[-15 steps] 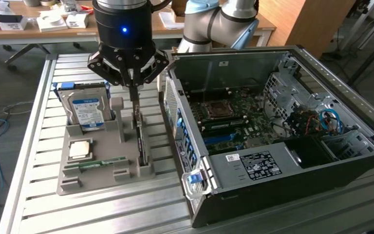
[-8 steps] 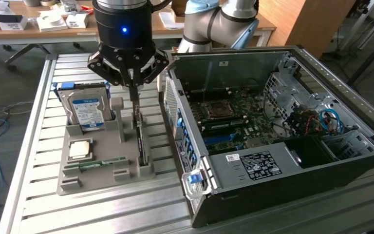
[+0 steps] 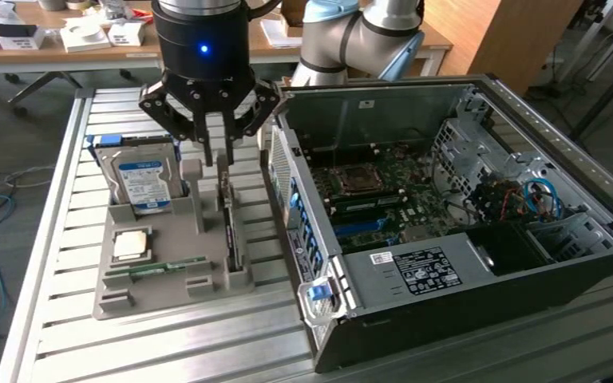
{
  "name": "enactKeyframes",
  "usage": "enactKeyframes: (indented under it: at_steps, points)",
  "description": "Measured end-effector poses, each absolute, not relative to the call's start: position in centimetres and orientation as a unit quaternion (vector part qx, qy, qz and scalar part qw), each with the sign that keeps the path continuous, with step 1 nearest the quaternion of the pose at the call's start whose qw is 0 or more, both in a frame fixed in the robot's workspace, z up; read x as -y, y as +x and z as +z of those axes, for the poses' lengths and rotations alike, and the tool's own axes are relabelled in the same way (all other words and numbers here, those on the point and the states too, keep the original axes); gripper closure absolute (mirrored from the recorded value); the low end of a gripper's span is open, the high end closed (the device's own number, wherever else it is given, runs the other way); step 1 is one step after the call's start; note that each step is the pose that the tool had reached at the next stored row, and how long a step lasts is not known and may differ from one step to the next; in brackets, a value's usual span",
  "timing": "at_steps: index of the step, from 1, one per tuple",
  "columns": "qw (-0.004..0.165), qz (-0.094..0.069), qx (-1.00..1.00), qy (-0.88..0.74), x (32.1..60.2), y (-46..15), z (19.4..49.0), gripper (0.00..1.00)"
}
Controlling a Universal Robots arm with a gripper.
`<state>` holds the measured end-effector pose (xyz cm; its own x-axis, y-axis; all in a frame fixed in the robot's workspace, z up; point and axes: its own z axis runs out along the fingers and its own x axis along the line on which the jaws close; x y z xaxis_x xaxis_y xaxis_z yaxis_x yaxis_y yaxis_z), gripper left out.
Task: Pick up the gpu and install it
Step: 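Pick up the gpu and move the gpu toward the slot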
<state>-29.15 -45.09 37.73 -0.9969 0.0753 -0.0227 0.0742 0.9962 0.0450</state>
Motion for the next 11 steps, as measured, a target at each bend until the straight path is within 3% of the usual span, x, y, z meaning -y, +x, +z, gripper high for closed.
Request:
enactKeyframes:
  at_steps: [3,4,11]
  points:
    - [0.012,0.022,-0.999,0.037,45.09,-29.15,37.73,0.65]
    - [0.012,0.022,-0.999,0.037,45.09,-29.15,37.73,0.58]
    - [0.012,0.023,-0.999,0.037,45.09,-29.15,37.12,0.58]
